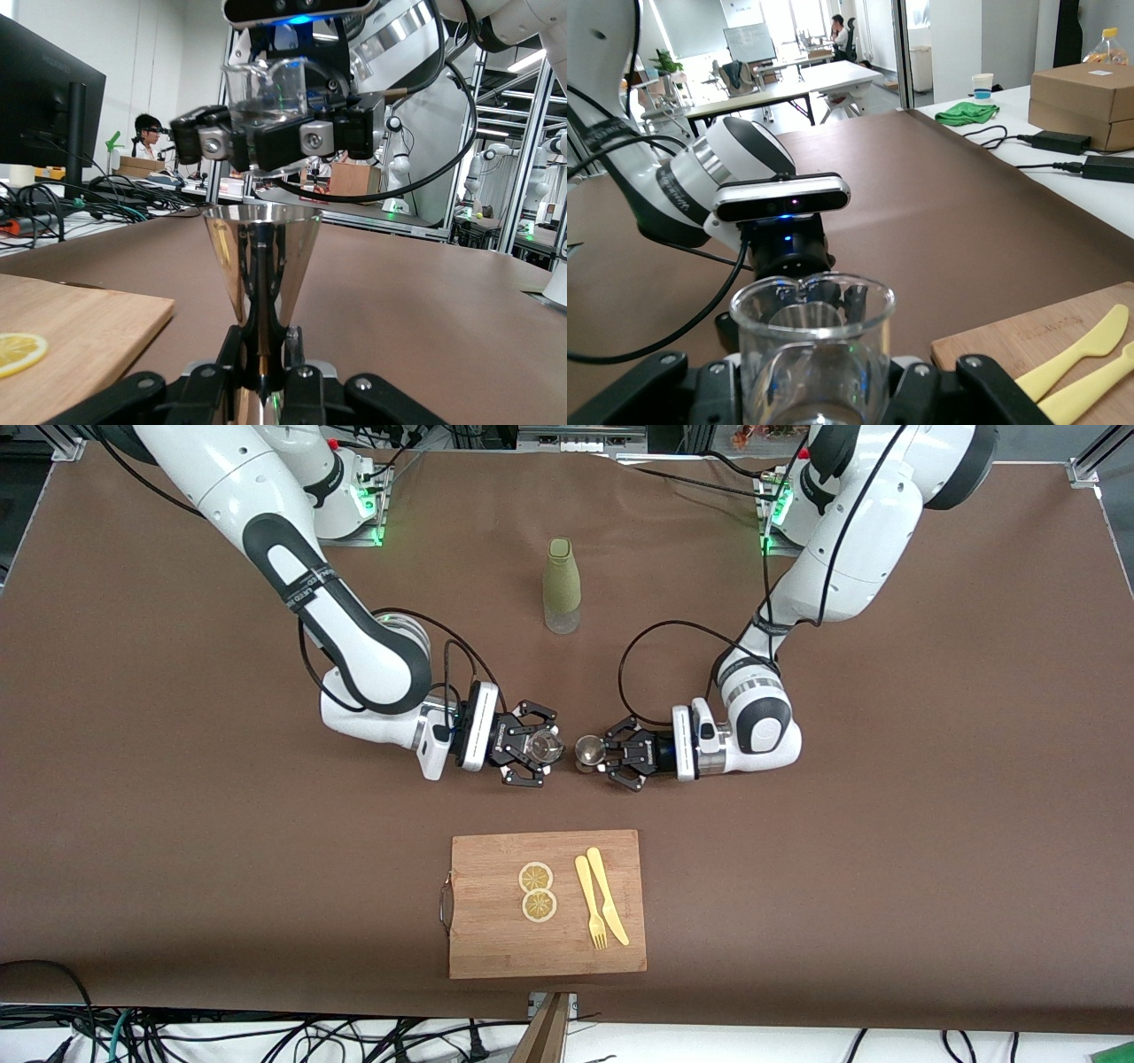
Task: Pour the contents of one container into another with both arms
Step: 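Lift the beaker and jigger, bringing both grippers together mid-table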
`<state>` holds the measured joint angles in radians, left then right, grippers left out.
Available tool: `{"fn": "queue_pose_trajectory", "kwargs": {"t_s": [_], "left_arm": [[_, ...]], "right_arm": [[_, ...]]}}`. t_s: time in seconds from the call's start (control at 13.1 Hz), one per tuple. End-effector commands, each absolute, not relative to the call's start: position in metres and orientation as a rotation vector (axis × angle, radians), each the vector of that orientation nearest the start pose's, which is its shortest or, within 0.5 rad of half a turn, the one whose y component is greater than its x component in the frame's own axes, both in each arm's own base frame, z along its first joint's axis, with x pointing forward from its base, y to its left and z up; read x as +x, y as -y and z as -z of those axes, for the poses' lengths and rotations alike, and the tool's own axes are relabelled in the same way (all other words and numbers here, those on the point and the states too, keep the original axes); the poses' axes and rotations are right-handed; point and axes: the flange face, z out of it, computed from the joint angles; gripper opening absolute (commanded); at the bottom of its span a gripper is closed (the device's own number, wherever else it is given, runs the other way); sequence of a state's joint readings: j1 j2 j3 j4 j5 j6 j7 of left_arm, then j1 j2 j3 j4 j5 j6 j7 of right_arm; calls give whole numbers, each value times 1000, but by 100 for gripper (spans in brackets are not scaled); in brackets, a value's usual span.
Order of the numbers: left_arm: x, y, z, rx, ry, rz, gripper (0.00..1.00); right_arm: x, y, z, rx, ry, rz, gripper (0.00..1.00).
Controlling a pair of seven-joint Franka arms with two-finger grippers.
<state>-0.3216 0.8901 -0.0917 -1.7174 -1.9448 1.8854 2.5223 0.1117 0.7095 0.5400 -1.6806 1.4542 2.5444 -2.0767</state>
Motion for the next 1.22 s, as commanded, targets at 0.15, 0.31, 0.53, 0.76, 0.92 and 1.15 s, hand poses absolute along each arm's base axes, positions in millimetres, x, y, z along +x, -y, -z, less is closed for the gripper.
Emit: {"fn": "queue_pose_trajectory", "kwargs": {"t_s": [0.15,0.31,0.53,0.76,0.92,1.15], "left_arm": [[563,339,-99,1395,1049,-1206,0],[564,339,-99,1401,1052,-1207,0],[565,341,-100,1398,1056,-1210,0],[567,340,-101,1411,1061,-1213,0],[566,343,-101,1411,1063,-1210,0],[566,343,-101,1412,1062,-1212,0]], "right_arm": [[582,-373,-259,-1724,1345,981,0],[579,-371,-262,-1729,1387,982,0],[577,-372,-277,-1720,1450,999,0],[580,-374,-283,-1688,1553,1005,0],[579,-377,-284,-1683,1579,1006,0],[579,-382,-288,-1671,1668,1018,0]]}}
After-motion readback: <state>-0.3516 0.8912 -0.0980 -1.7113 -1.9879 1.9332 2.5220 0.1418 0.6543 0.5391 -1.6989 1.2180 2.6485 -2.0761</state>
